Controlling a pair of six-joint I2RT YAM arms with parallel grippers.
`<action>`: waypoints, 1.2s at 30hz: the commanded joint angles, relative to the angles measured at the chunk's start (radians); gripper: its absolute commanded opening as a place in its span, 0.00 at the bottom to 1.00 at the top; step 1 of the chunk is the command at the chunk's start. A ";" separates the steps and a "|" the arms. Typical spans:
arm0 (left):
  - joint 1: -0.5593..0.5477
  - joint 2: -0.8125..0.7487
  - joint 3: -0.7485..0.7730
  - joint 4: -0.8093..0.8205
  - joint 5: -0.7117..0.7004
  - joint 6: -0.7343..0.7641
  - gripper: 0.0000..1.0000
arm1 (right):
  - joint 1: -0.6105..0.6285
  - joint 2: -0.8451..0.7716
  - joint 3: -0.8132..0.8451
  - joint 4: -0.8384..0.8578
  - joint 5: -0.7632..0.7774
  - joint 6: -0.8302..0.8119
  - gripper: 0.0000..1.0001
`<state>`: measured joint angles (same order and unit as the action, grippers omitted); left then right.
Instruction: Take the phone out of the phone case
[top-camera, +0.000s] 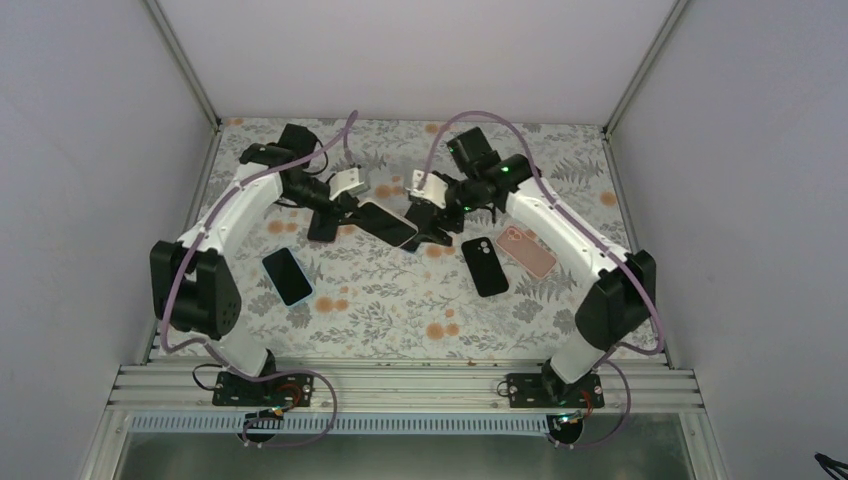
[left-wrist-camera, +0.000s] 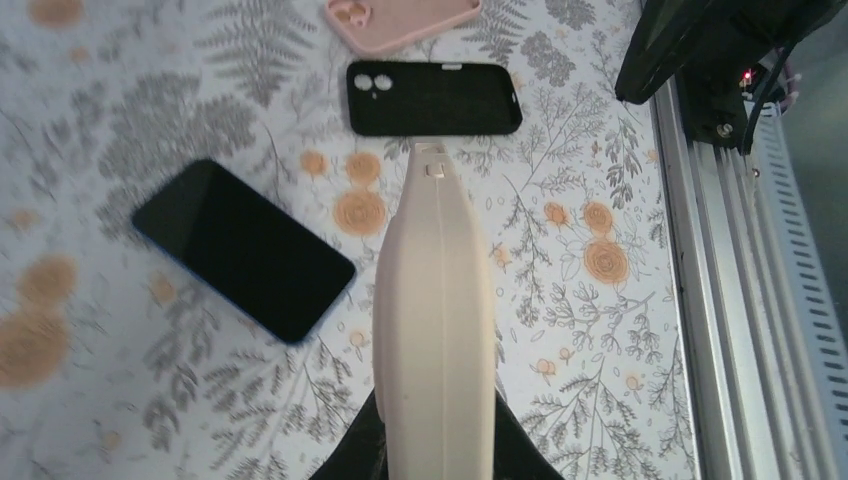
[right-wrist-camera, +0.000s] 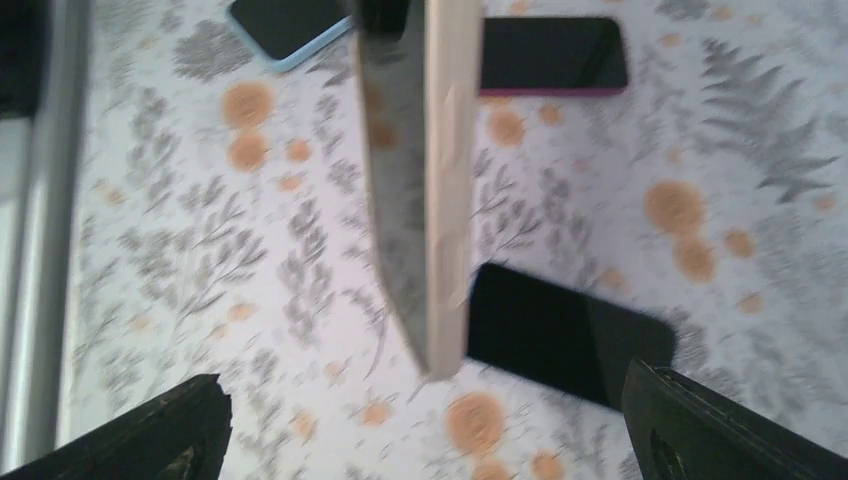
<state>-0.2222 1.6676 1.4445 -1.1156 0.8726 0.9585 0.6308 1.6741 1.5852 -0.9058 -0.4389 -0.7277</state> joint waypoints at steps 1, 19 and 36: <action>-0.031 -0.100 0.044 0.031 0.018 0.064 0.02 | -0.034 -0.074 -0.116 -0.127 -0.228 -0.166 1.00; -0.115 -0.190 0.028 -0.097 0.095 0.208 0.02 | -0.132 -0.024 -0.174 -0.069 -0.367 -0.247 0.91; -0.174 -0.181 0.049 -0.213 0.118 0.273 0.02 | -0.210 0.117 -0.016 -0.175 -0.449 -0.332 0.82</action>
<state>-0.3519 1.5078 1.4921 -1.2469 0.8848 1.1957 0.4519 1.7706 1.5059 -1.1088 -0.8551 -1.0378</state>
